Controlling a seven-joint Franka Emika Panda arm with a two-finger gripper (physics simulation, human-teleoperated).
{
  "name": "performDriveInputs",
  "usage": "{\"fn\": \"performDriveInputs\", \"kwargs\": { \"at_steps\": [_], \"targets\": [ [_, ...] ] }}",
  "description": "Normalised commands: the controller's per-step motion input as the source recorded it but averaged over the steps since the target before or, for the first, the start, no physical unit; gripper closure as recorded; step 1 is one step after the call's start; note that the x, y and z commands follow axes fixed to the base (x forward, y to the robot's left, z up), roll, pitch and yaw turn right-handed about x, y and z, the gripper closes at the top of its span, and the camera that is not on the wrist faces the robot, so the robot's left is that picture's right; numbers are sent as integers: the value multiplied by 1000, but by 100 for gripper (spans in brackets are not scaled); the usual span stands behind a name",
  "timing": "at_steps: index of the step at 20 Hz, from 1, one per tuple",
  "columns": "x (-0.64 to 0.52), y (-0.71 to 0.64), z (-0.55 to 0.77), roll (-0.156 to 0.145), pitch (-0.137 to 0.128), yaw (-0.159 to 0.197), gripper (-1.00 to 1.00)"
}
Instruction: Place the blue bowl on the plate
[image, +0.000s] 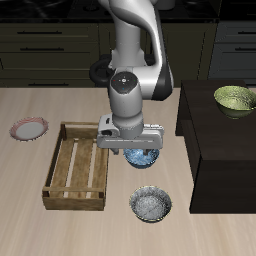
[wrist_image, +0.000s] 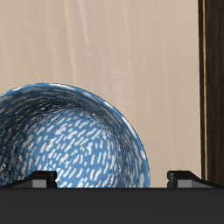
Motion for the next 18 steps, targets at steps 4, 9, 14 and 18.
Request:
{"fn": "performDriveInputs", "kwargs": {
  "at_steps": [4, 9, 14, 18],
  "targets": [
    [-98, 103, -329, 62, 63, 10, 100],
    [-81, -59, -63, 9, 12, -34, 100],
    [-48, -21, 118, 32, -33, -25, 100],
    [-29, 21, 88, 21, -17, -4, 100]
  ]
}}
